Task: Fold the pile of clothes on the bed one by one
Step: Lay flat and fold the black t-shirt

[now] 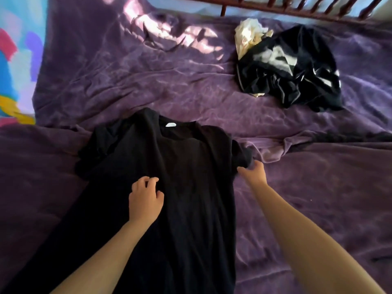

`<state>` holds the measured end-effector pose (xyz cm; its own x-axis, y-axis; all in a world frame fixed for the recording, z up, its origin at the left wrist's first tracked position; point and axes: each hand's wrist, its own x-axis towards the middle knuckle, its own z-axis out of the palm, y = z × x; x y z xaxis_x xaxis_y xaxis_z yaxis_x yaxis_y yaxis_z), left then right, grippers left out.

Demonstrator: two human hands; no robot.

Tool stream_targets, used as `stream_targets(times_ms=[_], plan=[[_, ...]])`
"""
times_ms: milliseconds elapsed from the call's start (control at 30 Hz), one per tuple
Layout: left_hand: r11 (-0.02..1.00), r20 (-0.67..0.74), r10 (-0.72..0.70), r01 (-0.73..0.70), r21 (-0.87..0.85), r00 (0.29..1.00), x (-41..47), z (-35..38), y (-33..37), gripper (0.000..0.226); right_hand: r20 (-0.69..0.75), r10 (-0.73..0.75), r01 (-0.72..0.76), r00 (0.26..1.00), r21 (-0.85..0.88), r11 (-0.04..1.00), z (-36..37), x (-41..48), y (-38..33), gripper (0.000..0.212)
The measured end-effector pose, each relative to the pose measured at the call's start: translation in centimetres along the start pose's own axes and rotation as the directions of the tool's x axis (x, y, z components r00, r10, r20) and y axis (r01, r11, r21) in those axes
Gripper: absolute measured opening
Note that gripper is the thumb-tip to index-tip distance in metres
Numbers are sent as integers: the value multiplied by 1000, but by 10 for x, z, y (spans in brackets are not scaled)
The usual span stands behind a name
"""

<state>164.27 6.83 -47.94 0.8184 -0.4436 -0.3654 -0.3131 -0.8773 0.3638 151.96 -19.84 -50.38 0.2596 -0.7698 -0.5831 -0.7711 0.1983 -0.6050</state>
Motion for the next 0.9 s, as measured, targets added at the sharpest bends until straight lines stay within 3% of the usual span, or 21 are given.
stream_targets(times_ms=[67,100,200,233,300,367,433,467,567,700,800,900], plan=[[1000,-10,2,-2,-12,1000,21,1,2,40,31,-9,9,999,15,1000,10,21,-7,84],[1000,-14,2,-3,-12,1000,29,2,4,40,62,-18,18,998,0,1000,16,29,-9,84],[999,-14,39,-39,-18,999,48,4,12,39,48,-87,89,995,-53,995,20,41,-16,33],[998,-13,56,-56,-34,998,53,5,15,38,-17,-121,120,993,-51,992,14,41,-18,20],[992,-26,100,-102,-76,995,61,6,21,37,-268,-154,161,951,5,987,-14,41,-14,15],[984,-57,142,-147,-103,988,65,8,26,35,-555,-120,169,823,38,985,-53,34,-1,22],[981,-71,165,-171,-90,984,69,9,28,35,-684,-55,79,727,3,997,-79,21,16,34],[984,-58,161,-165,-63,985,71,10,29,36,-672,-28,-8,740,-51,999,-86,16,25,41],[995,8,89,-90,44,996,78,9,23,42,-476,8,-157,879,-273,949,-79,8,42,53],[989,57,12,-21,148,998,90,-2,3,46,-177,-73,-30,982,-518,855,-48,-2,38,59],[977,61,-16,2,211,998,105,-15,-15,47,-104,-208,83,973,-680,729,-14,-9,23,60],[971,24,-2,-4,239,1000,129,-28,-26,47,-1,-391,265,920,-733,627,19,-3,-9,59]])
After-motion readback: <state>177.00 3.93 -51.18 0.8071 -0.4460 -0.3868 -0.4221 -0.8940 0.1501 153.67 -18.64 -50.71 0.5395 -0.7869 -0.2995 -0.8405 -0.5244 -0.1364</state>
